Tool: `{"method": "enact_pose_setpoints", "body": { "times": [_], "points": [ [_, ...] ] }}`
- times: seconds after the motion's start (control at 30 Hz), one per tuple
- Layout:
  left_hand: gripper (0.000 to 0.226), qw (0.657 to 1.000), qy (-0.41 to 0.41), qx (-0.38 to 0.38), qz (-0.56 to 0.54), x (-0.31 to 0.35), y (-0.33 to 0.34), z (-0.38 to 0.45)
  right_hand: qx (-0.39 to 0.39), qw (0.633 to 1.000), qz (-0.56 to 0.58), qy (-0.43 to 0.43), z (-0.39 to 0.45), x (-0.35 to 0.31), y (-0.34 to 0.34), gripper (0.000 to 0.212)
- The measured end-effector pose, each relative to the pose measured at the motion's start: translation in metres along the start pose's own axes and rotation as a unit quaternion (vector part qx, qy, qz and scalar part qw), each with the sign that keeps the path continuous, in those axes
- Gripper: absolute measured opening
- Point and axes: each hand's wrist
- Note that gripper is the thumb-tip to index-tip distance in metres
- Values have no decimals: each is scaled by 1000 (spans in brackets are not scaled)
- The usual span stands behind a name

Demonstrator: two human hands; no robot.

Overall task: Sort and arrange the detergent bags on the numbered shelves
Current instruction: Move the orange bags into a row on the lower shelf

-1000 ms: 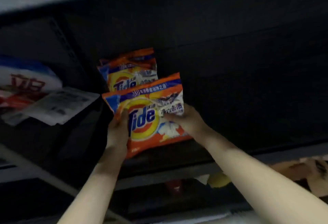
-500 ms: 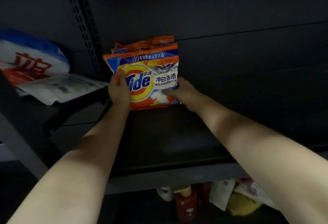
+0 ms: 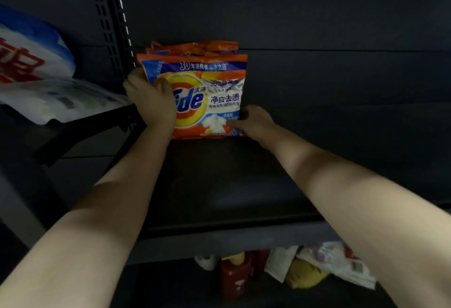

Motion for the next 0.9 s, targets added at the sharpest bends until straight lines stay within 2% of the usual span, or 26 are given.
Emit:
{"method": "enact_pose_setpoints", "body": {
  "times": [0.17, 0.23, 0.3, 0.33, 0.4, 0.47, 0.53, 0.67, 0.8, 0.9],
  "points": [
    [55, 993, 62, 10, 102, 32, -16, -22, 39, 993, -106, -33, -26, 24, -44, 43],
    [51, 989, 98, -35, 104, 45, -21, -40, 46, 987, -150, -38, -38, 42, -62, 41],
    [46, 971, 158, -134, 120, 57, -20, -68, 52, 977, -204, -46, -48, 62, -78, 38],
    [46, 951, 193, -198, 135, 62, -16, -82, 56, 970, -229, -52, -51, 72, -85, 37],
    [46, 891, 277, -317, 168, 68, -5, -105, 60, 960, -264, -66, -57, 85, -100, 37],
    [44, 832, 346, -384, 201, 75, 11, -123, 50, 952, -293, -79, -59, 95, -115, 38],
    [43, 798, 369, -417, 231, 86, 28, -140, 45, 946, -311, -83, -63, 102, -132, 37],
    [40, 749, 375, -491, 238, 128, 56, -183, 39, 948, -313, -48, -84, 113, -175, 37],
    [39, 682, 434, -543, 228, 198, 76, -230, 31, 942, -334, 23, -121, 124, -239, 41],
    [37, 643, 485, -553, 213, 260, 79, -267, 51, 927, -364, 67, -165, 131, -291, 40]
  ]
}}
Point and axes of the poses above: each hand's wrist, its own z-axis towards the middle knuckle, its own y-axis out of the palm, x = y × z, and after that the axes turned 5 degrees about z, right-handed
